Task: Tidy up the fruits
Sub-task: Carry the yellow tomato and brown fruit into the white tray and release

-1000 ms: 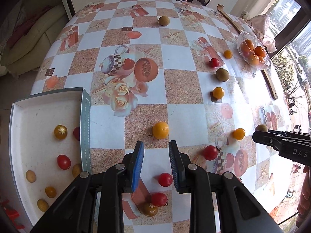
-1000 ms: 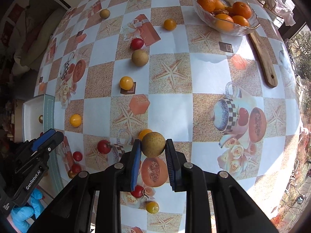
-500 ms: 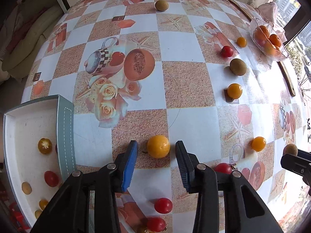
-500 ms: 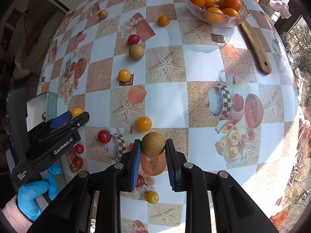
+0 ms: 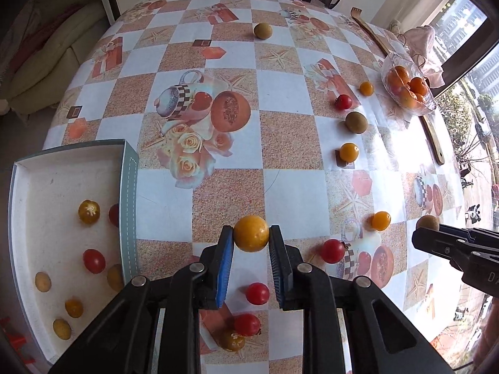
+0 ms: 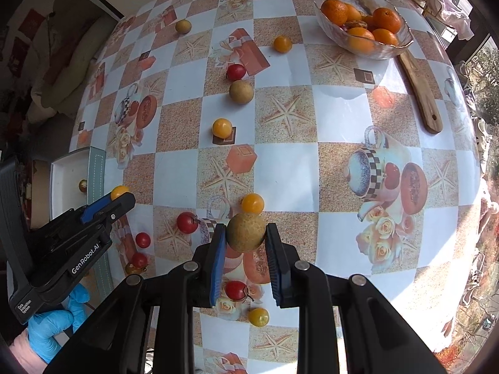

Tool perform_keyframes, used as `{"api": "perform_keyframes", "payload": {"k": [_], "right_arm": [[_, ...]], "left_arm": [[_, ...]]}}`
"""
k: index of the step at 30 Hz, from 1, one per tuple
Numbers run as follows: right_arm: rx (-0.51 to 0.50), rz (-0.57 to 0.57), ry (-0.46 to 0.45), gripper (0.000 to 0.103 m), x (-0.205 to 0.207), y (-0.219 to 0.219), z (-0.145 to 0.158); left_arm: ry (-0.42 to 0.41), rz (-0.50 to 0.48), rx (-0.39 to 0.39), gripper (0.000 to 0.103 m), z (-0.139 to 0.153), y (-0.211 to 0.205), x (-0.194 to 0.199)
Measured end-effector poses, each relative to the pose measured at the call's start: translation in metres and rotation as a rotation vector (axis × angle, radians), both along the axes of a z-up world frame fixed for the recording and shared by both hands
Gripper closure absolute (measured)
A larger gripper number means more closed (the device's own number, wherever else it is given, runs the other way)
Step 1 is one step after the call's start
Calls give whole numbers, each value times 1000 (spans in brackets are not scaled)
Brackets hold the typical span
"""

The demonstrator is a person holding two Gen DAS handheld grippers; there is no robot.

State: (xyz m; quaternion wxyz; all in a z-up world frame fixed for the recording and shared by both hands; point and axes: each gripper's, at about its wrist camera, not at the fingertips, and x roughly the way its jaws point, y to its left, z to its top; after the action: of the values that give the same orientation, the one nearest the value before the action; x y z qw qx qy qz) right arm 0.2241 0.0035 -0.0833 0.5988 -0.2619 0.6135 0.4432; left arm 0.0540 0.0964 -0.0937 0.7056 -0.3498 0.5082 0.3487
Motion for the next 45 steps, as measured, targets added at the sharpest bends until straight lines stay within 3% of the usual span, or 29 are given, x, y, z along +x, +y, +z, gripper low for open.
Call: {"api": "perform_keyframes", "payload": {"k": [21, 33, 45], "right_arm": [[25, 180, -23, 76, -68, 44, 22], [26, 343, -10, 76, -142, 80, 21], [-11, 528, 14, 76, -231, 111, -3]], "left_arm": [[-31, 149, 50, 79, 33, -1, -76], [-7, 329, 69, 79, 37, -11, -163], [59, 545, 61, 79, 23, -27, -260]]}}
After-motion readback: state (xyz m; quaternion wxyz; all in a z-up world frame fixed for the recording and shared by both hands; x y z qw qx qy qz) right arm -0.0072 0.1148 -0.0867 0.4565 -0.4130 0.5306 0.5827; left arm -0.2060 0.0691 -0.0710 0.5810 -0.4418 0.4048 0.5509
